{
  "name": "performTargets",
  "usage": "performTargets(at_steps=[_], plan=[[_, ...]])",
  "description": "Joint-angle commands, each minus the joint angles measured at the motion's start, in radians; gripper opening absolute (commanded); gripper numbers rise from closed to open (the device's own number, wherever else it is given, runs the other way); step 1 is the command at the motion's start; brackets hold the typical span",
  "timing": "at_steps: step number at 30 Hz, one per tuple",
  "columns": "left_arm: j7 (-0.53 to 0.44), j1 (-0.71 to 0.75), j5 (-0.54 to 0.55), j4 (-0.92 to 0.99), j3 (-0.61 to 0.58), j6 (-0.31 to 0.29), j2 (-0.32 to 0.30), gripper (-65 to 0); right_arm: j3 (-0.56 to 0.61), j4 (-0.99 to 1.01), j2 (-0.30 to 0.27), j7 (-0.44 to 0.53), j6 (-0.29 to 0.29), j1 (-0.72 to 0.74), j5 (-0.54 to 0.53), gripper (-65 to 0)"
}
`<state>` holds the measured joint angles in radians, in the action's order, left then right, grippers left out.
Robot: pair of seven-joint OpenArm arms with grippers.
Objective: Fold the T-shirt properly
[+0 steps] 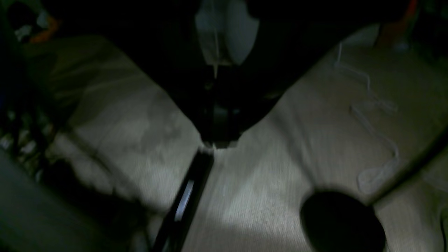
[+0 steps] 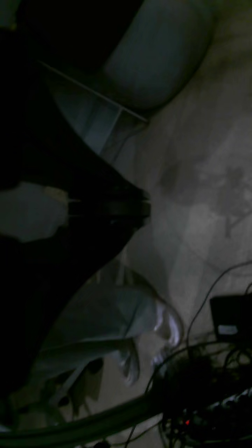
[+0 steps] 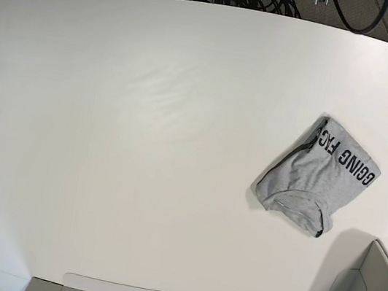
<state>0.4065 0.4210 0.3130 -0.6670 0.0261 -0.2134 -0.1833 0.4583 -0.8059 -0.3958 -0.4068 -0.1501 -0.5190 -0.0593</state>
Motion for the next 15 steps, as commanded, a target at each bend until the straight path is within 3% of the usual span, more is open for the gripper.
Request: performTargets(at_steps=[1, 7, 11, 15], plan=[[-0.014, 0.008, -0.002, 0.013, -0.013, -0.002, -0.015, -65.0, 0.018, 0.055, 0.001, 0.021, -0.007, 0.003, -0.006, -65.0], [-0.171, -0.049, -0.002, 0.172, -0.09, 0.007, -0.028, -65.0, 0.099, 0.268, 0.031, 0.181, -0.006, 0.104, -0.006, -65.0], [-0.331, -0.098, -0.002, 0.318, -0.147, 0.098, -0.038, -65.0, 0.109, 0.357, 0.062, 0.231, -0.006, 0.153, -0.006, -65.0], [-0.363, -0.115, -0.002, 0.344, -0.22, 0.208, -0.043, -65.0, 0.109, 0.408, 0.079, 0.28, -0.006, 0.19, -0.004, -65.0]])
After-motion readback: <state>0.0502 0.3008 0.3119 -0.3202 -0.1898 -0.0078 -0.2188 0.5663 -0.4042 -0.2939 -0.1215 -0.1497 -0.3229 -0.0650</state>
